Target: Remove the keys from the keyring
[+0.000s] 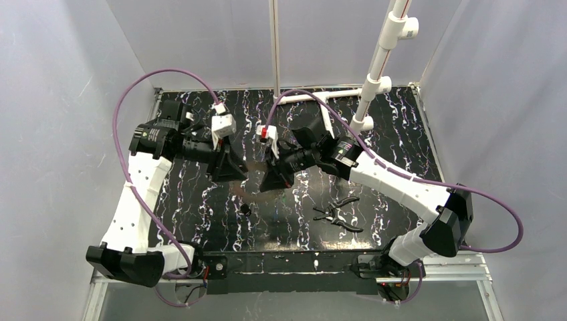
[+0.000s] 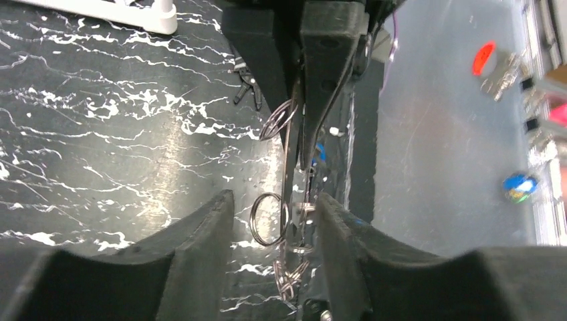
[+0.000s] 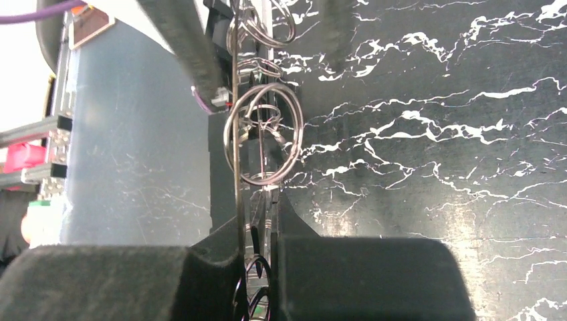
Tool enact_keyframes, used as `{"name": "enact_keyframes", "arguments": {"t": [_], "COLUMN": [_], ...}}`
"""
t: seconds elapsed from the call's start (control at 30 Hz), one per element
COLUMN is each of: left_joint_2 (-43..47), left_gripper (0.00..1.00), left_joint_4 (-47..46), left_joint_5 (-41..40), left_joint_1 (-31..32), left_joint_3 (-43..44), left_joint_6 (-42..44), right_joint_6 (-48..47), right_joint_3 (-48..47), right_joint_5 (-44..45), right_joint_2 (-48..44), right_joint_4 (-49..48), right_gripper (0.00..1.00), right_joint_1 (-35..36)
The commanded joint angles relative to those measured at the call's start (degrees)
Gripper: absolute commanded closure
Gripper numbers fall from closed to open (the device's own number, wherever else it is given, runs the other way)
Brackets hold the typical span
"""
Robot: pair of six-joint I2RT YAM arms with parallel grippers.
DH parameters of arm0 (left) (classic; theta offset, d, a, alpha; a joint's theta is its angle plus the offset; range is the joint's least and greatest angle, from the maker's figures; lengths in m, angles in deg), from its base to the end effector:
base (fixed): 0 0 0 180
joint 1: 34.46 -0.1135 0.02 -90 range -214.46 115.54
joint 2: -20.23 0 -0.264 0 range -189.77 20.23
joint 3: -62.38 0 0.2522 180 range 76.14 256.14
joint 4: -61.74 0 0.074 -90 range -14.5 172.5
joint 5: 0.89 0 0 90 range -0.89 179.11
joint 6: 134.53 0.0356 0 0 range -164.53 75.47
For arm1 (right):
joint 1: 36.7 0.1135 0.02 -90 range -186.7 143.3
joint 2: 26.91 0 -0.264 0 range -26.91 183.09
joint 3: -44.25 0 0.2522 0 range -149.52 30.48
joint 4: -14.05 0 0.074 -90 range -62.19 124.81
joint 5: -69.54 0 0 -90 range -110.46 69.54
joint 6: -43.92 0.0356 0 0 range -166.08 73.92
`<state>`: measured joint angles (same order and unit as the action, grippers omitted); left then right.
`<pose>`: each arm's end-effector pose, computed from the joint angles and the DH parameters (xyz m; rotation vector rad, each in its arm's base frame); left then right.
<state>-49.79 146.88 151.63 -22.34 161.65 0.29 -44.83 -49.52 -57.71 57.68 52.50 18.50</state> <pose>0.1894 -0.0730 0.4100 1.3363 1.6490 -1.0353 0.1726 0.2860 0.3665 -1.3721 1.7471 1.2510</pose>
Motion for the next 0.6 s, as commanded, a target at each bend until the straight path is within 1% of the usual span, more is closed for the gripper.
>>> {"name": "enact_keyframes", "arguments": {"t": [0.0,0.03,0.07,0.1,0.17,0.23,0.27,0.3,0.33,0.37,0.47,0.5,0.57], "left_joint_2": [-0.3,-0.2,0.1,0.3,1.0,2.1,3.0,4.1,5.6,7.9,14.3,16.1,19.1], "left_gripper": [0.38,0.23,0.05,0.02,0.02,0.02,0.02,0.02,0.02,0.02,0.02,0.02,0.02], "left_joint_4": [-0.6,-1.8,-3.4,-5.8,-12.2,-22.3,-28.6,-33.7,-36.7,-39.2,-47.7,-49.8,-51.3], "left_joint_5": [7.1,9.8,12.2,14.3,16.8,15.0,11.8,6.9,2.4,-0.9,-6.3,-7.3,-6.7], "left_joint_1": [-4.7,-7.0,-9.7,-12.7,-18.2,-21.6,-22.4,-22.7,-22.8,-22.8,-22.8,-22.8,-22.8], "left_joint_3": [2.2,2.2,2.0,1.7,0.1,-2.4,-4.4,-6.3,-8.0,-10.0,-17.9,-20.1,-23.4], "left_joint_6": [-3.0,-4.5,-6.4,-9.0,-16.6,-27.8,-35.3,-42.7,-45.8,-47.3,-49.5,-48.8,-45.4], "right_joint_6": [7.2,9.0,10.8,12.2,13.5,13.8,14.0,14.3,14.6,15.1,16.3,16.8,17.8], "right_joint_3": [-3.4,-3.4,-3.4,-3.6,-4.3,-5.1,-5.4,-6.0,-6.3,-6.6,-6.9,-6.9,-7.1], "right_joint_5": [-1.1,-1.7,-2.8,-3.2,-3.6,-3.0,-2.6,-2.3,-1.8,-1.4,0.2,0.5,0.7], "right_joint_2": [-0.7,-0.7,-0.6,-0.5,-0.6,-0.8,-0.8,-0.8,-0.8,-0.9,-1.0,-1.0,-0.9], "right_joint_4": [-7.6,-8.9,-10.2,-11.2,-12.3,-13.1,-13.3,-13.5,-13.6,-13.8,-13.9,-14.2,-14.7], "right_gripper": [0.99,0.99,0.99,0.99,0.99,0.99,0.99,0.99,0.99,0.99,0.99,0.99,0.99], "right_joint_1": [-3.2,-4.6,-5.9,-7.0,-8.4,-9.1,-9.3,-9.6,-9.9,-10.4,-11.0,-11.1,-11.2]}}
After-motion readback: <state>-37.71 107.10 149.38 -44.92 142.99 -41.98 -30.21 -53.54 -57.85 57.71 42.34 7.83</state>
